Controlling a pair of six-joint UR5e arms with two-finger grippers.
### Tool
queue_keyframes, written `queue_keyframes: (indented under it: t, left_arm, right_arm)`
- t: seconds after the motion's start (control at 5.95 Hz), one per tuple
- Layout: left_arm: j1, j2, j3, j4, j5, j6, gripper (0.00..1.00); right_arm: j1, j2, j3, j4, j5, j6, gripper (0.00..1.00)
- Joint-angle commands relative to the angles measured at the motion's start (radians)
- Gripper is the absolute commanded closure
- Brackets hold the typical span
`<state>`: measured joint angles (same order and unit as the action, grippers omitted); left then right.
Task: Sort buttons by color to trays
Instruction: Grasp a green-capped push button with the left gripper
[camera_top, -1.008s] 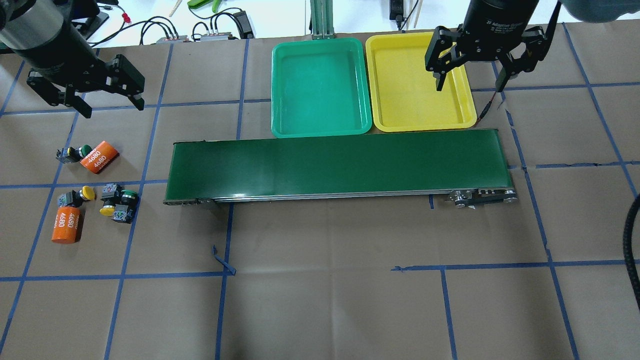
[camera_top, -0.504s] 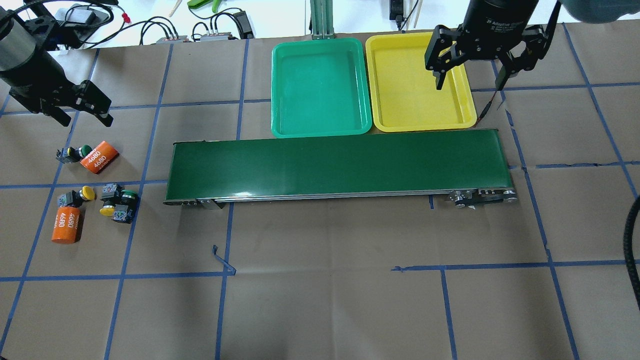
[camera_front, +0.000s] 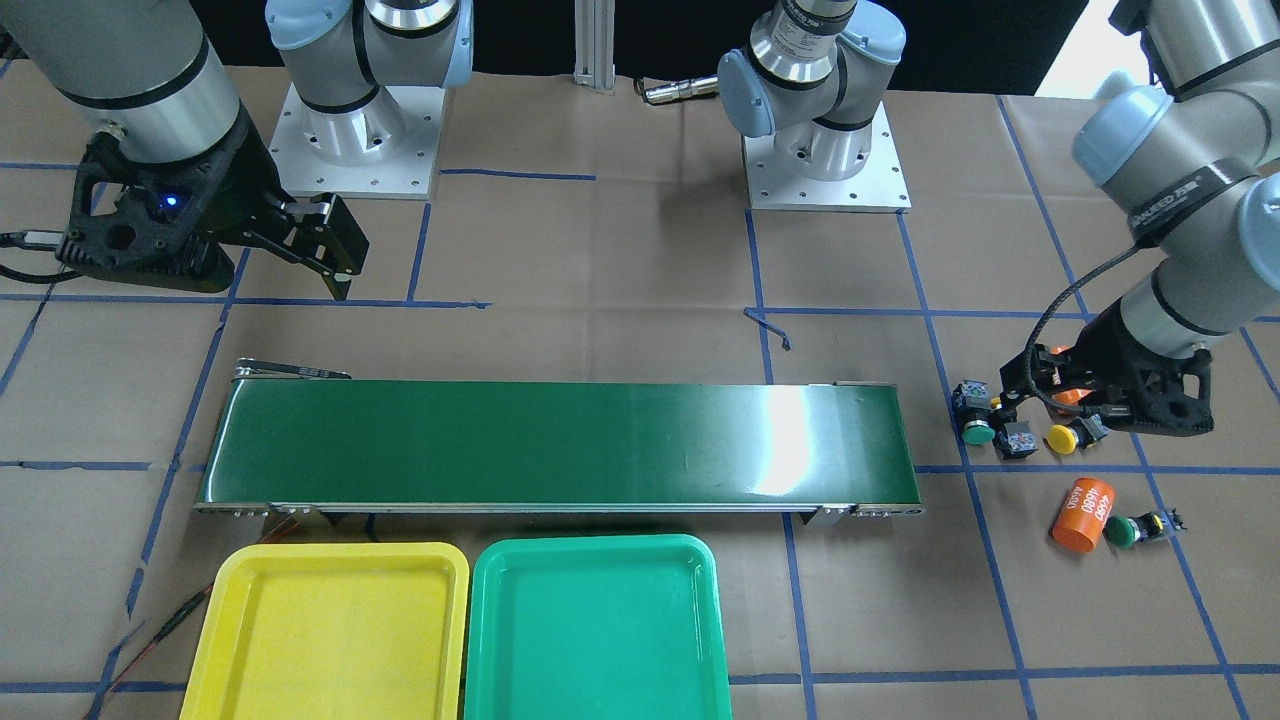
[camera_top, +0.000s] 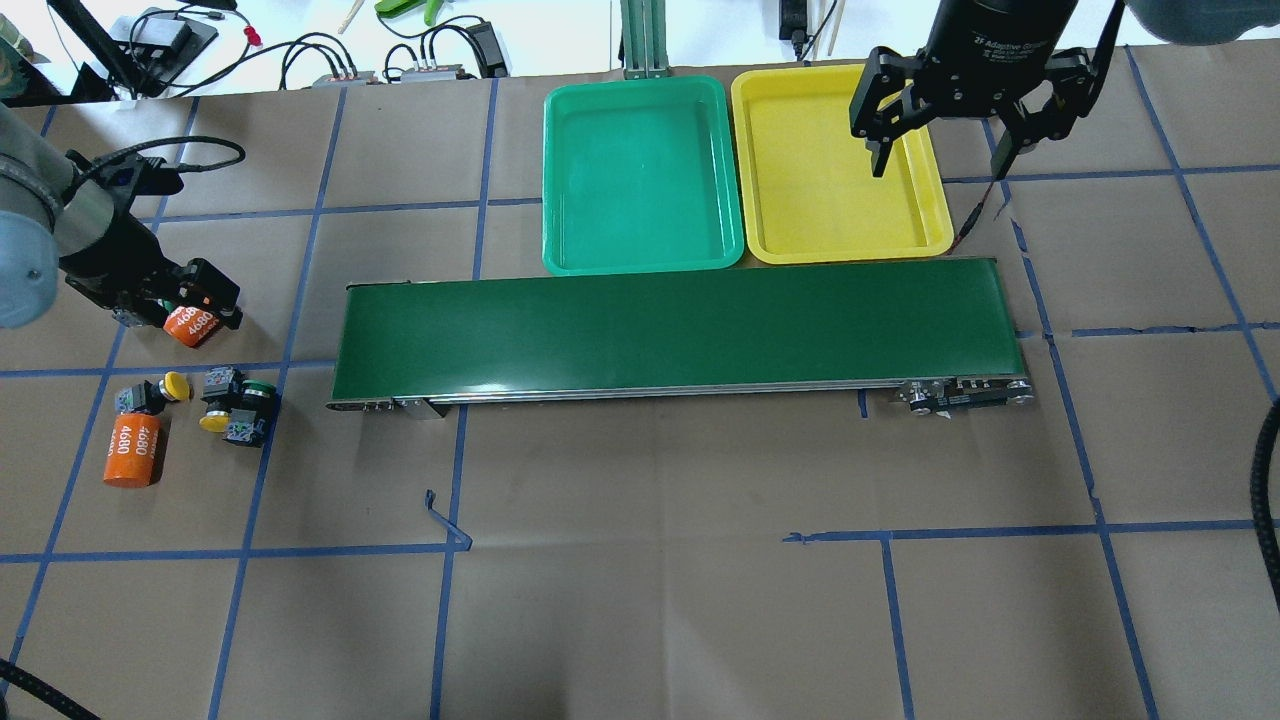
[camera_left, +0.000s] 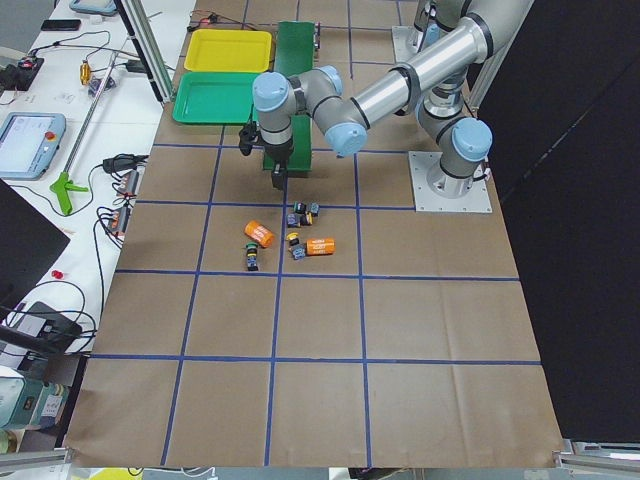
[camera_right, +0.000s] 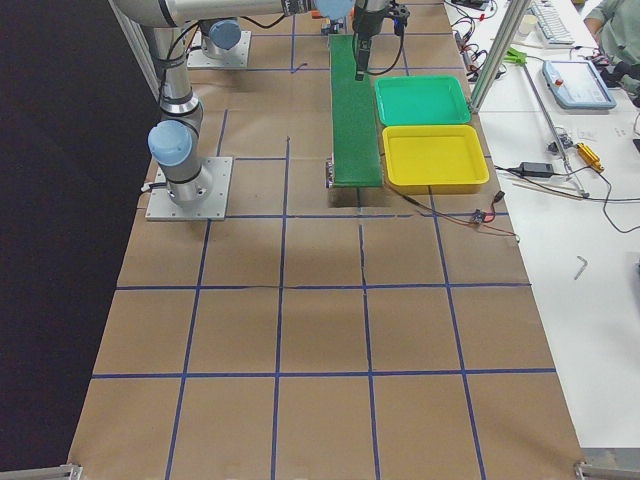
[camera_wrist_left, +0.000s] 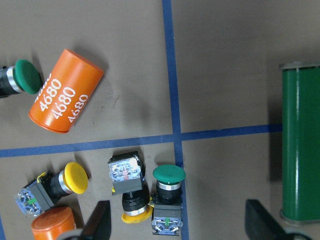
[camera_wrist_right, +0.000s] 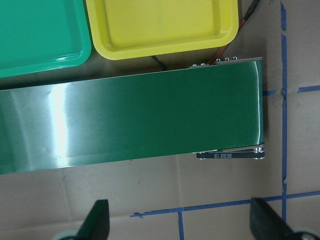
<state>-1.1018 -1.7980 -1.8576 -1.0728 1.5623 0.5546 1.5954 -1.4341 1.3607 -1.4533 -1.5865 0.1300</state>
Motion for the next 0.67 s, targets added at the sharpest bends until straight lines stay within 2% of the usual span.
queue_keyframes:
  t: [0.0,0.5]
  left_arm:
    - [0.002,-0.055,-0.124,0.170,0.001,0.036,0.07]
    - [0.003,-0.095,-0.175,0.217,0.007,0.062,0.09]
  right_arm:
    - [0.000,-0.002,0.000,-0.002,0.002,-0.010,0.00]
    - [-0.002,-0.006,0.009,-0.002,0.002,-0.063,0.00]
